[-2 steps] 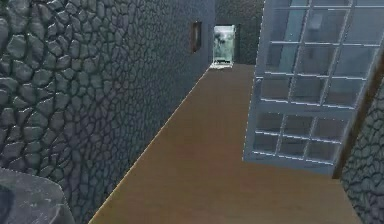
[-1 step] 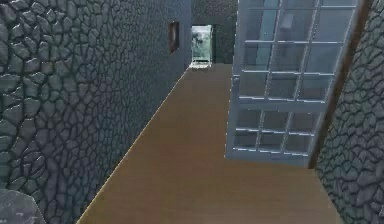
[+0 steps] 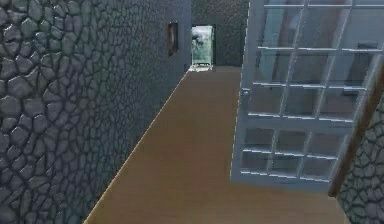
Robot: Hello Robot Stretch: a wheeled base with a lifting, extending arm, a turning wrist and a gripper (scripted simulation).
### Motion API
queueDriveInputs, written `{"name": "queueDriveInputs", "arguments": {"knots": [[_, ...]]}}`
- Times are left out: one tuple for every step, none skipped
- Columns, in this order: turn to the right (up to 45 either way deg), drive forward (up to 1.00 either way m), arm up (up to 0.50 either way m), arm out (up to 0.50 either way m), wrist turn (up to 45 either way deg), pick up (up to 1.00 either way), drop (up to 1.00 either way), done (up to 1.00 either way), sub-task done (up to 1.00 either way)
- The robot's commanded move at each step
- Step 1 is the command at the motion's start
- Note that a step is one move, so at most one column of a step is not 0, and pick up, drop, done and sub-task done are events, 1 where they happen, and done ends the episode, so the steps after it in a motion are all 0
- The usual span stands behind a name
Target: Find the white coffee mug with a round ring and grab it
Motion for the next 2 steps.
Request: {"name": "queueDriveInputs", "arguments": {"knots": [[0.0, 1.0, 0.0, 0.0, 0.0, 0.0, 0.0, 0.0, 0.0], [3.0, 0.0, 0.0, 0.0, 0.0, 0.0, 0.0, 0.0, 0.0]]}}
